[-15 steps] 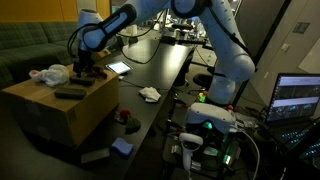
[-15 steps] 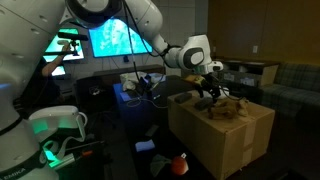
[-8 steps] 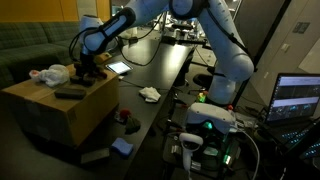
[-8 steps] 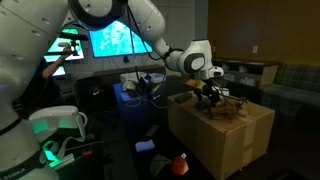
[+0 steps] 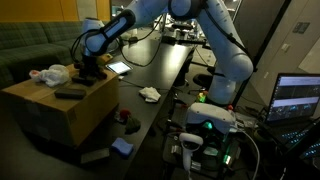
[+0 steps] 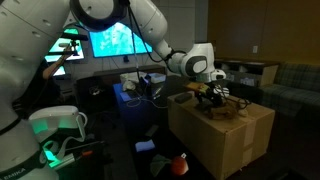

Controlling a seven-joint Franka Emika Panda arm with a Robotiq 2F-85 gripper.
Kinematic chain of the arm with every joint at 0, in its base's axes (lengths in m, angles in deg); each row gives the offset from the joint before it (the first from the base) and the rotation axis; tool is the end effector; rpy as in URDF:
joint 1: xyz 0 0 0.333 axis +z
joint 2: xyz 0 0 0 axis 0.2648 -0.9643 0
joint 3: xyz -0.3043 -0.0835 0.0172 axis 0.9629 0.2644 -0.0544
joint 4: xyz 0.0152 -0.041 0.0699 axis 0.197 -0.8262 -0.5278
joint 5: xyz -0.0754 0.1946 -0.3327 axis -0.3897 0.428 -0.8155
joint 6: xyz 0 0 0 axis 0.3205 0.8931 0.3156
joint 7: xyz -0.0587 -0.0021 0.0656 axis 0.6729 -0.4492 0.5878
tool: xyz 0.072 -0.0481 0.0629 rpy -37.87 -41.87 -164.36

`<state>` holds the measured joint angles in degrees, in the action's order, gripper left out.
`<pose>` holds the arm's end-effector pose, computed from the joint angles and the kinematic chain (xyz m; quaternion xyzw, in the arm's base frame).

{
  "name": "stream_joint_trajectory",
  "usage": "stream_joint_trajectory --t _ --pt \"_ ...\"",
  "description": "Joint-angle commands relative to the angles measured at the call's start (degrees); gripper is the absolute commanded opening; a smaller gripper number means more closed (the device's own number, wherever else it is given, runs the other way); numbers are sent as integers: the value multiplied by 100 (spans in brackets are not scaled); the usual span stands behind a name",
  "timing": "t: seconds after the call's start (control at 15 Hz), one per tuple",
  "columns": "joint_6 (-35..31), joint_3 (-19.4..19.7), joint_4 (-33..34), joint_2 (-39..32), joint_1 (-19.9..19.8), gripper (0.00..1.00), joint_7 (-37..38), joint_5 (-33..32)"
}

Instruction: Swap the things on the box with the things on the table

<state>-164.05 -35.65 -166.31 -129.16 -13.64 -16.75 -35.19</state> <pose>0.7228 0.0614 0.2351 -0.9896 -0.0983 -0.1047 0.0064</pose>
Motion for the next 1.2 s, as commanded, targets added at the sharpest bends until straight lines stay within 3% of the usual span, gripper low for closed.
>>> stream_joint_trajectory --t 0.0,0.87,0.93,1.0,1.13 --pt "159 -189 151 -84 -140 100 -315 186" --pt "380 -376 25 -92 -132 100 -446 366" --pt "392 -371 14 -75 -116 94 -440 362" --pt "406 -371 12 -66 -107 79 -426 361" --pt "434 -399 10 -44 -93 59 -412 383"
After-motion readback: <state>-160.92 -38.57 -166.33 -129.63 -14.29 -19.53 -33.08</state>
